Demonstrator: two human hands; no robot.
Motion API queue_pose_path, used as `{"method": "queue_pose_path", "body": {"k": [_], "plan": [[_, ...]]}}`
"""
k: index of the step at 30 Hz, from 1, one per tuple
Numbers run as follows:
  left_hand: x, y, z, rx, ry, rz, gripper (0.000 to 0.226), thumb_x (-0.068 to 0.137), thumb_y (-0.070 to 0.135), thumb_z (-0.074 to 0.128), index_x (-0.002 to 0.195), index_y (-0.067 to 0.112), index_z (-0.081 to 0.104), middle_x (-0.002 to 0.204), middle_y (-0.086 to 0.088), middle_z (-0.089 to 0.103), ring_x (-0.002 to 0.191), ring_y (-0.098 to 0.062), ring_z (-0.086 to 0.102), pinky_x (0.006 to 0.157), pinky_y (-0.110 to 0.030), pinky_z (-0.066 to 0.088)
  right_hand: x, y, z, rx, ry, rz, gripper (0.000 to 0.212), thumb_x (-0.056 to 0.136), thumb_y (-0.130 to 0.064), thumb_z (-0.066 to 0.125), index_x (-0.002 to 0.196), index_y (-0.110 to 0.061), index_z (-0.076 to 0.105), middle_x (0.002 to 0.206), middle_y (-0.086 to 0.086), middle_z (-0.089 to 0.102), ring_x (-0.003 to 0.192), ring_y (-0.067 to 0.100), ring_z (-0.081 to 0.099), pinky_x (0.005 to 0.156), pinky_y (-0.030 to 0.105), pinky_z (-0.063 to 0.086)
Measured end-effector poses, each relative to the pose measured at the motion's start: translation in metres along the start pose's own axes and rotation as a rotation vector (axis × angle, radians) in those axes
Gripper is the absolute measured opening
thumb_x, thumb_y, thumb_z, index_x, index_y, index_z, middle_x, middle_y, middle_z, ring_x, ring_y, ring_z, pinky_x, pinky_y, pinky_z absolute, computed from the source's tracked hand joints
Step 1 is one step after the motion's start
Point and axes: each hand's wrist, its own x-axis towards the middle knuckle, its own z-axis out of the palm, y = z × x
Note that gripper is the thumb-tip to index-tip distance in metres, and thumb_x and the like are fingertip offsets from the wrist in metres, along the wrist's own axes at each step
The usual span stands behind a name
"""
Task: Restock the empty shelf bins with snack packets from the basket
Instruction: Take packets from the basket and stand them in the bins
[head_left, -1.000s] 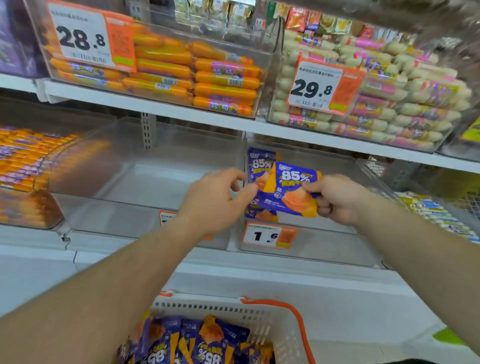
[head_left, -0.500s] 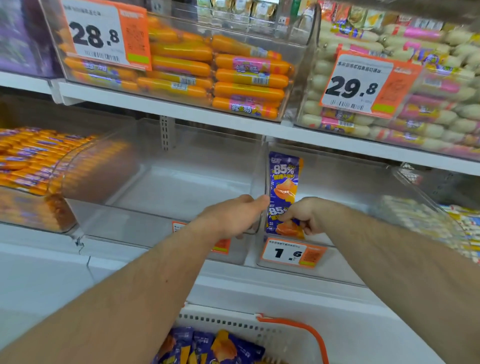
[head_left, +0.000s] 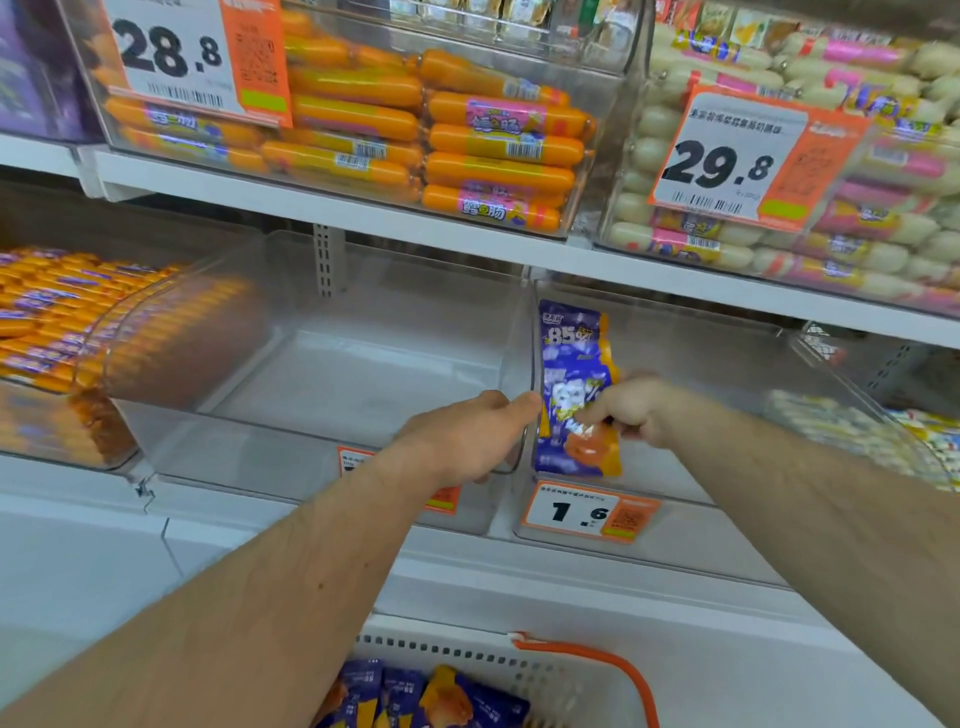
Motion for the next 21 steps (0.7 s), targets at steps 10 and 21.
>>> {"method": "queue_pose_path", "body": {"k": [10,21], "plan": [[0.000,0.001,0.001,0.047,0.029,-0.003,0.060,0.093,0.069,0.014,0.114,0.026,0.051,0.105,0.002,0.065,0.097,-0.023,0.064,0.098,-0.040,0.042,0.034,-0.007,0.008,0.250,0.279,-0.333,0.041,0.077,0.011,0.074,0.115,-0.001,0.064,0.107,0.012,0.066,0.088,0.024,0.062,0.071,0.034,0.049],[0.001,0.000,0.001,0.077,0.026,-0.004,0.062,0.093,0.070,0.012,0.120,0.028,0.049,0.115,0.002,0.063,0.103,-0.024,0.063,0.099,-0.042,0.041,0.058,0.008,0.015,0.130,0.255,-0.147,0.052,0.061,-0.013,0.093,0.106,-0.015,0.067,0.099,0.005,0.072,0.092,0.024,0.069,0.085,0.043,0.058]]}}
